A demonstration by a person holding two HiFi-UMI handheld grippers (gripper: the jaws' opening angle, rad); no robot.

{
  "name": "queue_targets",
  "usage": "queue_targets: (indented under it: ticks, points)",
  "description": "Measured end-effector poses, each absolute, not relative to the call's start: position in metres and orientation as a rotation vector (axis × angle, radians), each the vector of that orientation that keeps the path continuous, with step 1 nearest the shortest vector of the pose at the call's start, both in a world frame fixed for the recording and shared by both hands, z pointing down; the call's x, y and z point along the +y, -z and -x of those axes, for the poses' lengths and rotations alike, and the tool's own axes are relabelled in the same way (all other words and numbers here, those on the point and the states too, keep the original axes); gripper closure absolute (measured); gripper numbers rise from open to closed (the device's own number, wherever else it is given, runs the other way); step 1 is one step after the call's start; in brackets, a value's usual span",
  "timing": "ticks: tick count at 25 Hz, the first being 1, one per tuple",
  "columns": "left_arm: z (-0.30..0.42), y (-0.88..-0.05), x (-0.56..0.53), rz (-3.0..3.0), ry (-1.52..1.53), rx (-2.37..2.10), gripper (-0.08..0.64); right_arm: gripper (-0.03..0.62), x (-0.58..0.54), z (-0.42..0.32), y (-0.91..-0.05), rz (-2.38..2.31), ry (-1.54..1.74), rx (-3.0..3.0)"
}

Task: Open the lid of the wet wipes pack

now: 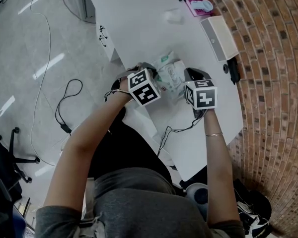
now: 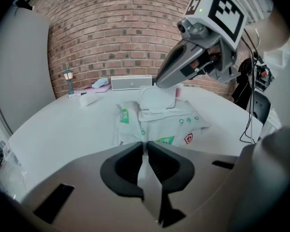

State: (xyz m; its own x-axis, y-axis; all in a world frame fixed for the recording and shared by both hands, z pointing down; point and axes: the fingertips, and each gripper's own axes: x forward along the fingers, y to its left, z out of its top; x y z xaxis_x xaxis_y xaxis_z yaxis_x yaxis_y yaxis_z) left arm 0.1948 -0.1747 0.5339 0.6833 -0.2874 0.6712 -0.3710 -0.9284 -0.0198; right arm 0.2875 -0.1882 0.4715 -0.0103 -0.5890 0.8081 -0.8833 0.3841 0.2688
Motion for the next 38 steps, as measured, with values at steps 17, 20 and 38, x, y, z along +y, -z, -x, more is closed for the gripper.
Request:
queue_targets:
  ticks: [17,20,38]
  points:
    - [-0.196,-0.533,-0.174,-2.771,-1.072,-0.545,0.508,0.56,-0.202,-0.315,-0.491,-1.35,-0.398,-1.663]
    - [-0.196,-0.534,-0.174,-2.767,-1.073,-0.542,0.508,0.558,-0.203,-0.318,-0.493,-1.36,-0.408,-1.65]
    - [-0.195,-0.533,-0.175,-2.763,-1.054,-0.534,0.506,0.548,-0.206,-0.323,-0.488,-1.429,-0.359,-1.541]
